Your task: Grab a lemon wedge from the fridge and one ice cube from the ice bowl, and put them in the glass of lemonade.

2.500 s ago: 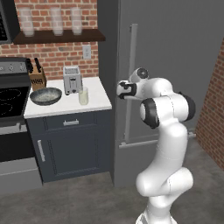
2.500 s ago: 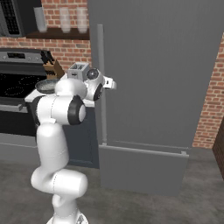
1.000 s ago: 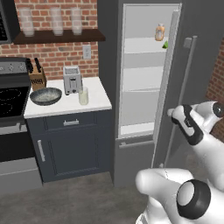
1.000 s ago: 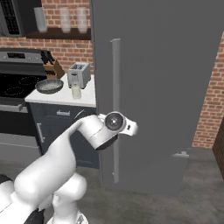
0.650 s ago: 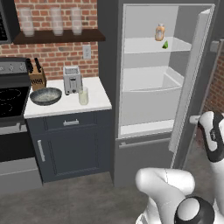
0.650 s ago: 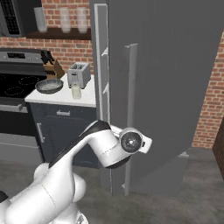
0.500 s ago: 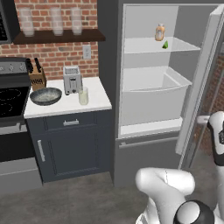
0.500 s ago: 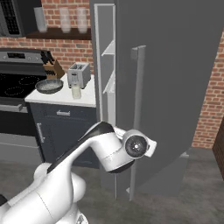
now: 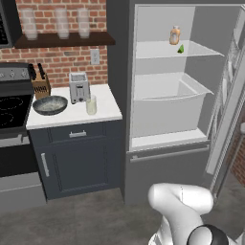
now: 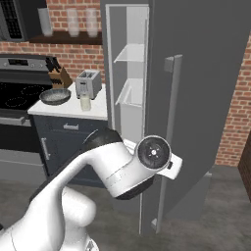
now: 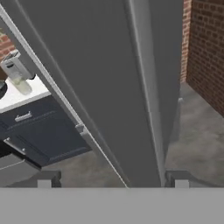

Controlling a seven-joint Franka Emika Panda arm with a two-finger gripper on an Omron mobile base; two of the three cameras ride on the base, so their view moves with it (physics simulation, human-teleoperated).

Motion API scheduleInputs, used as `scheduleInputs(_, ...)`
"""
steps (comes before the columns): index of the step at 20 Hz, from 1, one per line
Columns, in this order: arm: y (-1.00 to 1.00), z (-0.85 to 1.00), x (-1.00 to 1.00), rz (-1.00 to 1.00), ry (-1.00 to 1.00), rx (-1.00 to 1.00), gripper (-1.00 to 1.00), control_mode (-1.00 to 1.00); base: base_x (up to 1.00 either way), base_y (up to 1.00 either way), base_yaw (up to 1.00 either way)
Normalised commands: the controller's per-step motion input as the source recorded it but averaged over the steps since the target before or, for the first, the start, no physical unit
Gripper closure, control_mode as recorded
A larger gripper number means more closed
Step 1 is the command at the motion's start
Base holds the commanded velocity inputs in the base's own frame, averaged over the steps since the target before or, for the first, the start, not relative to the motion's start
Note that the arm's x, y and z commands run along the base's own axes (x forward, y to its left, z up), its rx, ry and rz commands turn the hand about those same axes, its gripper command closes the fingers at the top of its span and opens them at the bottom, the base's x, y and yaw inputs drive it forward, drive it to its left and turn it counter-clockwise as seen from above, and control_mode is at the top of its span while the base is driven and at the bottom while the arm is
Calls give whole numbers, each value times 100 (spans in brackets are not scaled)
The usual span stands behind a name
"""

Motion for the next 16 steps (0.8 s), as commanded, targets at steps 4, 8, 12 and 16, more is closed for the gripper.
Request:
scheduleInputs(4, 33, 42, -98, 0, 14, -7, -100, -100, 0, 0, 0)
scheduleInputs(8, 70, 27, -60, 0, 12, -10, -100, -100, 0, 0, 0)
scheduleInputs(12, 100, 2, -4, 0, 13, -15, -100, -100, 0, 0, 0)
scheduleInputs(16, 100, 0, 56, 0, 11, -23, -100, -100, 0, 0, 0)
